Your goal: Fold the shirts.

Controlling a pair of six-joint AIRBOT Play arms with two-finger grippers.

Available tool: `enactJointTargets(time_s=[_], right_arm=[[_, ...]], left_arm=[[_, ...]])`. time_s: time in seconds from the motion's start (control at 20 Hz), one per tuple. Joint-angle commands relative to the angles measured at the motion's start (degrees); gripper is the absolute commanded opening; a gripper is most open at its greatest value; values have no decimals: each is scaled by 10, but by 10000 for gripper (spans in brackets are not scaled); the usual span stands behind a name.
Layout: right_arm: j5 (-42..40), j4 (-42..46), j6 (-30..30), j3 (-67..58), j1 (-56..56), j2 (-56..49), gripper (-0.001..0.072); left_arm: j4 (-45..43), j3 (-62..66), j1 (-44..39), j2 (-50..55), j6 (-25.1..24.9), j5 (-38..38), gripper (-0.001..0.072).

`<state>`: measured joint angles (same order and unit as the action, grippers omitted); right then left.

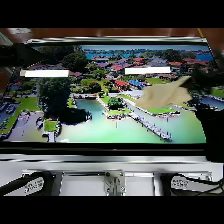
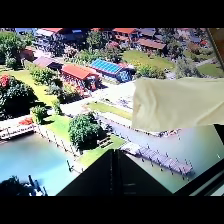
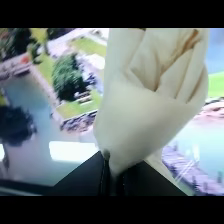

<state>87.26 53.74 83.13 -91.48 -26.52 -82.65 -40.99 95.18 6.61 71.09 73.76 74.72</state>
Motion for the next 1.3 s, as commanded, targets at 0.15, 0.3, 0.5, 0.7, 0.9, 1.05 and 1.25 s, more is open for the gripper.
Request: enactJointTargets(time_s=[0.15, 0.3, 0.5, 0.7, 0.9, 1.05, 1.25], right_arm=[[-5, 154, -12, -2, -217, 88, 66], [-36, 186, -29, -2, -270, 88, 66], [-118, 165, -27, -2, -306, 85, 66], [-202, 18, -74, -2, -299, 61, 66], [-272, 6, -75, -2, -301, 30, 66], [-266, 35, -108, -2, -306, 10, 66], [-228, 202, -108, -2, -314, 15, 66]], left_arm=[[0, 0, -11, -1, 10, 45, 43], [0, 0, -27, -1, 27, 80, 43], [0, 0, -53, -2, 35, 96, 43], [0, 0, -75, -2, 45, 94, 43], [0, 0, -79, -2, 78, 95, 43], [0, 0, -80, -2, 86, 93, 43], [0, 0, -80, -2, 86, 69, 43]])
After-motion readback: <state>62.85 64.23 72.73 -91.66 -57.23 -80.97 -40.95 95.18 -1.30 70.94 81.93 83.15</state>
